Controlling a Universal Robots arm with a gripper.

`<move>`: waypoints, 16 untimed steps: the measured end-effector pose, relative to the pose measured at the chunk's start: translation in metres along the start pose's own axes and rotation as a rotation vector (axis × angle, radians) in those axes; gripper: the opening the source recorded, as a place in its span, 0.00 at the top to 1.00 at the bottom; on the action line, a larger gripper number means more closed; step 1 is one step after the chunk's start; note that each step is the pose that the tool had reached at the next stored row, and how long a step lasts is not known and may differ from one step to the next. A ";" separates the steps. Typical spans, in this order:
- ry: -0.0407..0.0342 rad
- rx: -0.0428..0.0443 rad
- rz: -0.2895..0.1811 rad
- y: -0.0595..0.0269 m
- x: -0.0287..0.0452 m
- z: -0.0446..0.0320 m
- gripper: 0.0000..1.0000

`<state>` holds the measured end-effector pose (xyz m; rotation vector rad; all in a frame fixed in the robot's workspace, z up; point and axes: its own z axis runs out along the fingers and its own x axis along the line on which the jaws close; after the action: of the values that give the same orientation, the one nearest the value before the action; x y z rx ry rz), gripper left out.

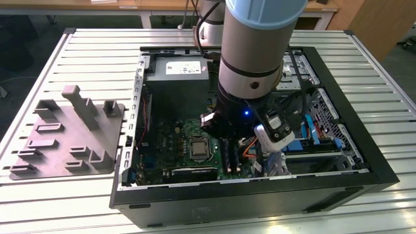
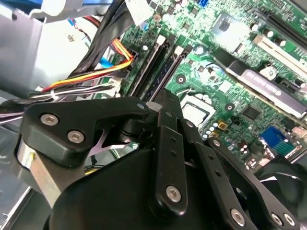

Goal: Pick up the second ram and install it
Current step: 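Press down the second ram until it locks into place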

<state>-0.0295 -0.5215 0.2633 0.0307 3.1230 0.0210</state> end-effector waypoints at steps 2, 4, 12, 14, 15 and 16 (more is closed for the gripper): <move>0.0001 0.0000 0.000 0.0039 0.0001 0.0002 0.90; 0.0001 -0.0001 0.000 0.0078 0.0001 0.0003 0.90; 0.0001 -0.0051 0.000 0.0247 0.0005 0.0010 0.90; 0.0001 -0.0069 0.000 0.0287 0.0006 0.0011 0.90; 0.0001 -0.0071 0.000 0.0300 0.0006 0.0011 0.90; 0.0001 -0.0072 0.000 0.0308 0.0006 0.0011 0.90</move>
<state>-0.0295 -0.4906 0.2626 0.0306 3.1229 0.0323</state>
